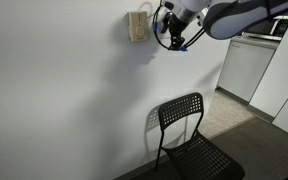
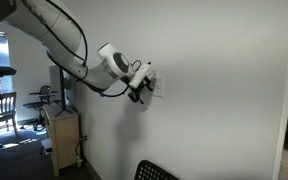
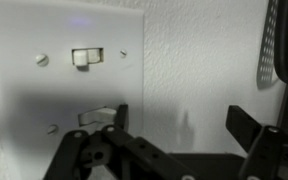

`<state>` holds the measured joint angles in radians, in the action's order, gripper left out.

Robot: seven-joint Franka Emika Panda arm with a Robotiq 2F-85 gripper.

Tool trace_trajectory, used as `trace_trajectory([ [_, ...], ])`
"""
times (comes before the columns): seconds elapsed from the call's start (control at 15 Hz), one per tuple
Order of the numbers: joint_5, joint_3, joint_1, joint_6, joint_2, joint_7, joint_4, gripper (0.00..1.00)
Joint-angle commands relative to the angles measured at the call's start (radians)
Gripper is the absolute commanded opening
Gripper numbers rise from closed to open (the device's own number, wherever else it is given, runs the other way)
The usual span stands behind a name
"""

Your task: Switch on the light

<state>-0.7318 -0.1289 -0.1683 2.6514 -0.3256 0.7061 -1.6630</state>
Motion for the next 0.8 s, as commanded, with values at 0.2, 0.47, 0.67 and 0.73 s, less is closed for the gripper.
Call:
trace_trajectory([
  [0.2, -0.105, 0.025, -0.012, 0.013, -0.001, -0.057, 0.043, 1.0],
  [0.47, -0.139, 0.021, -0.013, -0.004, 0.008, -0.072, 0.051, 1.0],
  [0.67, -0.149, 0.018, -0.014, -0.022, 0.016, -0.068, 0.054, 1.0],
  [0.73, -0.155, 0.018, -0.013, -0.022, 0.019, -0.067, 0.058, 1.0],
])
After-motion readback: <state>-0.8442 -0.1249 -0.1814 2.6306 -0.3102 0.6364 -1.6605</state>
